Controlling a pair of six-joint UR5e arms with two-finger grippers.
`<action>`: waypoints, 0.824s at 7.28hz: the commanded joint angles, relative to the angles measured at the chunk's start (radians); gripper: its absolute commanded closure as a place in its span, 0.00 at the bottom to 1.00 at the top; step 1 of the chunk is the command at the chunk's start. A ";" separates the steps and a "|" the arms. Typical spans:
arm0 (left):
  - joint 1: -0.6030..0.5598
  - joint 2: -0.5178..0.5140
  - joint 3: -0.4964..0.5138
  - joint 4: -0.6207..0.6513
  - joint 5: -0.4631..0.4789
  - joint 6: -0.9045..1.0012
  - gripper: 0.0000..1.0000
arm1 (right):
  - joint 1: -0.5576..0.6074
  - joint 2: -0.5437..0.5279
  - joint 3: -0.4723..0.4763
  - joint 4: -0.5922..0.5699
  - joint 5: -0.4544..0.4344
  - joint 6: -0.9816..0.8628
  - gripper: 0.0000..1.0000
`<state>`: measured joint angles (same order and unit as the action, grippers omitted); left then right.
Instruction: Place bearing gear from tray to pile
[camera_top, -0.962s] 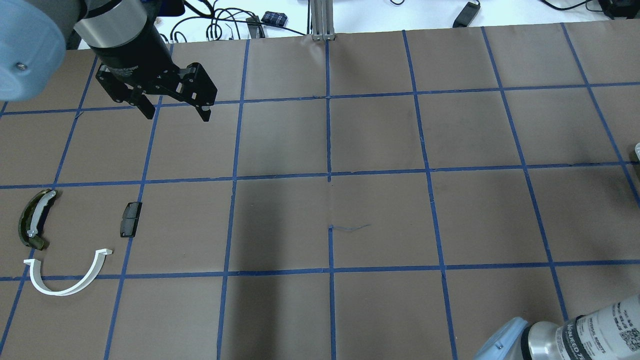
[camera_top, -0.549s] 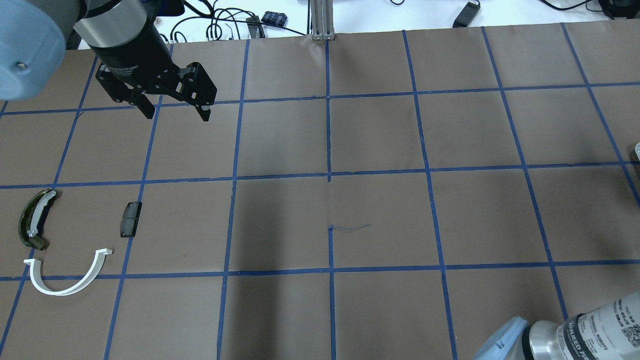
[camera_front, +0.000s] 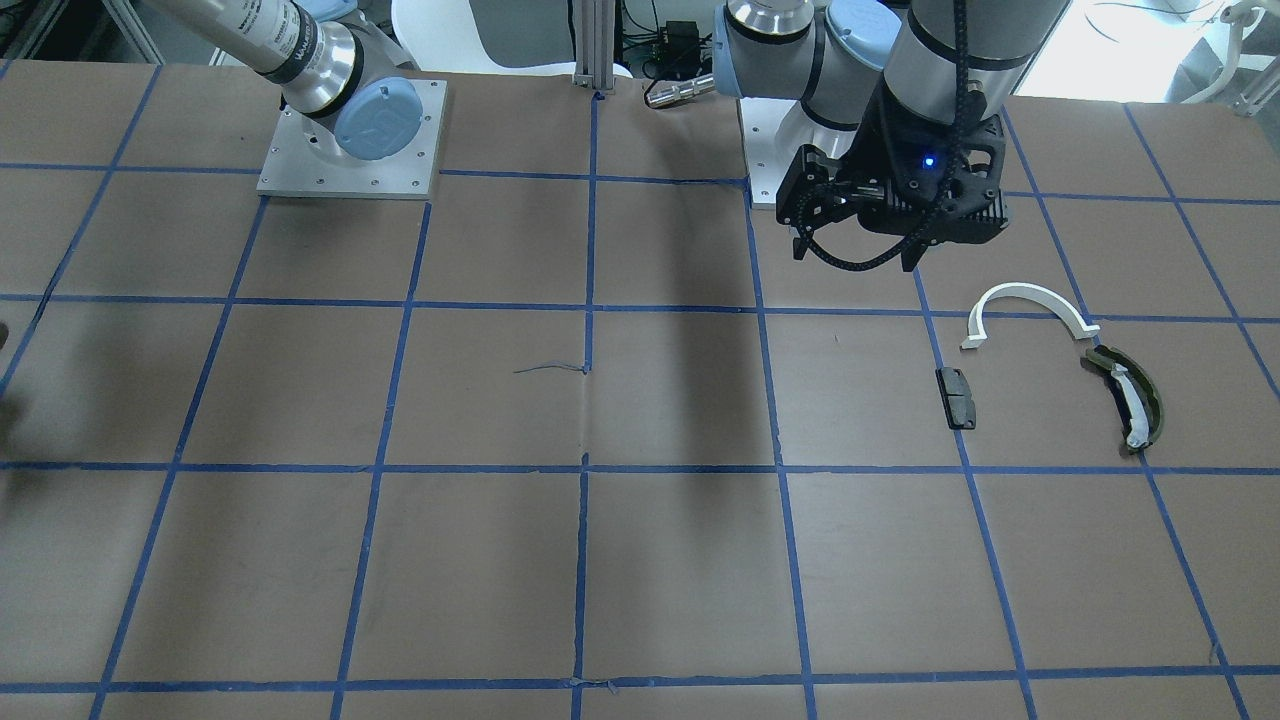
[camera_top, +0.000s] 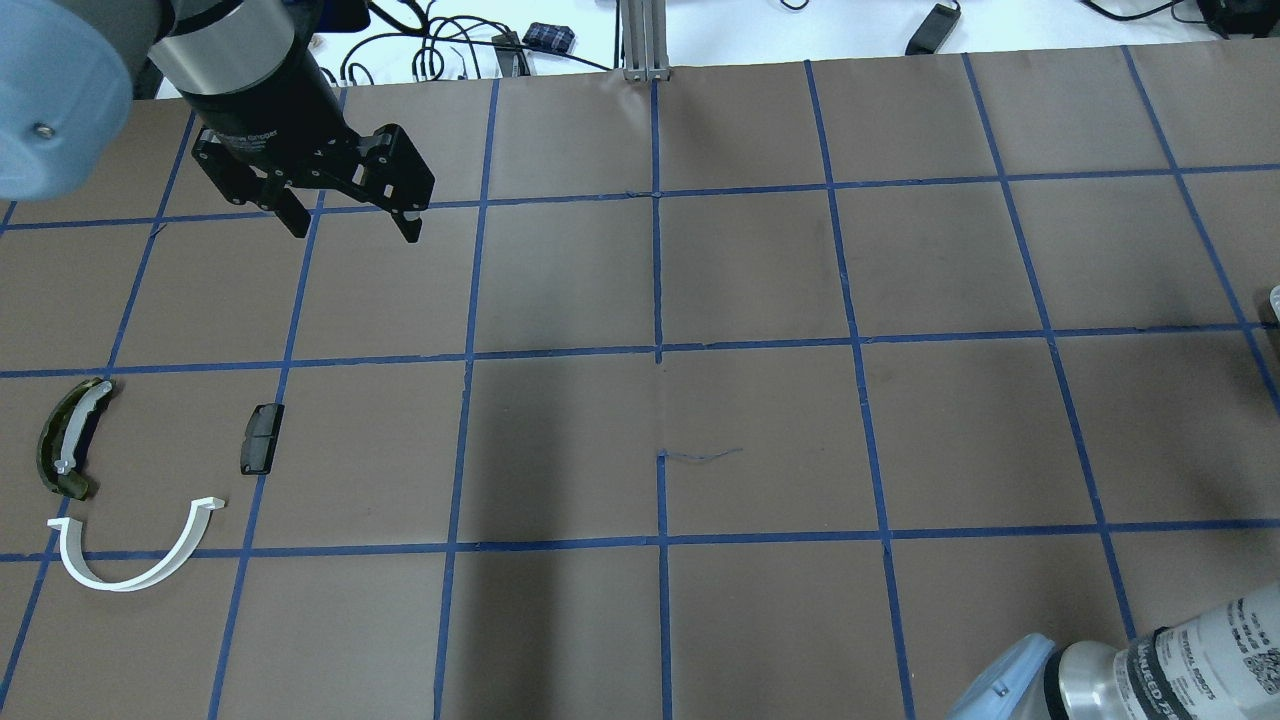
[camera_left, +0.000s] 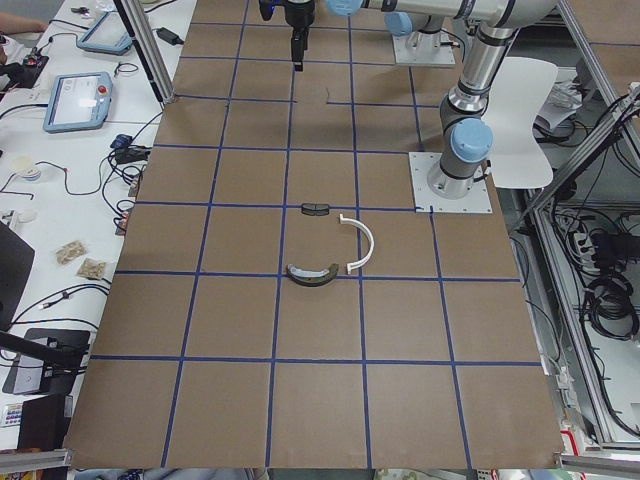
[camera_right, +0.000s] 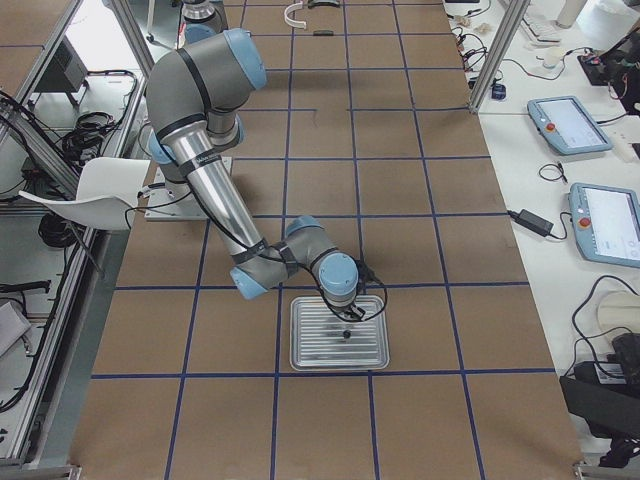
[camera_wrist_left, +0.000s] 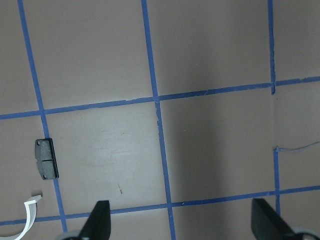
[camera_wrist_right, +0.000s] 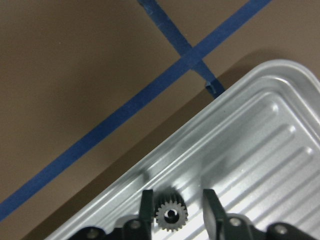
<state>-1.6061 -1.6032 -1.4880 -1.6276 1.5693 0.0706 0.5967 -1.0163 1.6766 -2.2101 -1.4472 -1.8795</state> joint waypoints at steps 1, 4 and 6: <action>0.000 0.000 0.000 0.000 0.000 0.000 0.00 | 0.000 -0.004 0.000 0.003 0.002 0.002 1.00; 0.000 0.002 0.000 0.000 0.000 0.000 0.00 | 0.017 -0.072 -0.003 0.024 -0.001 0.013 1.00; 0.000 0.002 -0.002 0.000 0.000 0.000 0.00 | 0.127 -0.219 -0.012 0.123 -0.002 0.167 1.00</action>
<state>-1.6061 -1.6018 -1.4888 -1.6276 1.5692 0.0706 0.6568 -1.1467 1.6672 -2.1383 -1.4476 -1.8083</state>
